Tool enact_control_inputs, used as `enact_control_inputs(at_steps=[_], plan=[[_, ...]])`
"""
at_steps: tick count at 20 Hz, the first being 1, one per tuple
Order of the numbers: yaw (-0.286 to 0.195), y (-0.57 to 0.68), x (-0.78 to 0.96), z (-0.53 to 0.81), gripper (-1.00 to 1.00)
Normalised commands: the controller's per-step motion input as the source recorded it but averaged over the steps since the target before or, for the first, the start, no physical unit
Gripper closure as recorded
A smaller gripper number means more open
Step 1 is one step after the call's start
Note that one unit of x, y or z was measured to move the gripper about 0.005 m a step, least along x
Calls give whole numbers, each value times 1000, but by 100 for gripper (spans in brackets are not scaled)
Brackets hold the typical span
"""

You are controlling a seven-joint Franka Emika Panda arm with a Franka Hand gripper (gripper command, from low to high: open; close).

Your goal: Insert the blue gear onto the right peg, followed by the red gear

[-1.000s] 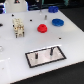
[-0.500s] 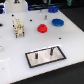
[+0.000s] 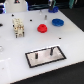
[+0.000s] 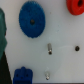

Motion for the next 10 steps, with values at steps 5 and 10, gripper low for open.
enact_control_inputs(at_steps=[5, 10], plan=[[0, 284, -444, -501, -100], [0, 126, -344, -541, -100]])
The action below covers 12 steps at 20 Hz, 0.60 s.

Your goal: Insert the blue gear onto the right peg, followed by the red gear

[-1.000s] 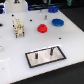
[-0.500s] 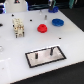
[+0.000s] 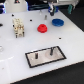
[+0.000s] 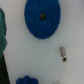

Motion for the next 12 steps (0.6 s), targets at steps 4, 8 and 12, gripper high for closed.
enact_control_inputs(at_steps=[4, 8, 12], plan=[[0, 38, -289, -526, -100], [0, 63, -210, -541, -100], [0, 180, -218, -454, -100]])
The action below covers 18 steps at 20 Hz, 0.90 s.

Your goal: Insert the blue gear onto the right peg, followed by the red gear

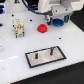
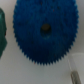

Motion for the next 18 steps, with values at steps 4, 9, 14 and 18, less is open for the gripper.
enact_control_inputs(at_steps=[4, 9, 14, 18], plan=[[0, 159, -269, -371, -100], [0, 85, -257, -217, 100], [0, 7, -82, -19, 100], [0, -8, 14, 127, 100]])
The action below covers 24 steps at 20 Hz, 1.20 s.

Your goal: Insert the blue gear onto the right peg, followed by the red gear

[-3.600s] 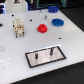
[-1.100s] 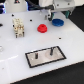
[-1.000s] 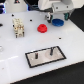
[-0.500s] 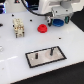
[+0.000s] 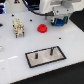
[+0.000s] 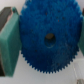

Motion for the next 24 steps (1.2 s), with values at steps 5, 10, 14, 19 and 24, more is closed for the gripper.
enact_control_inputs(at_steps=[5, 10, 14, 19, 24], plan=[[0, -105, 277, 487, 100], [0, -198, 547, 620, 100], [0, -272, 646, 587, 100], [0, -272, 698, 563, 100], [0, -239, 780, 517, 100]])
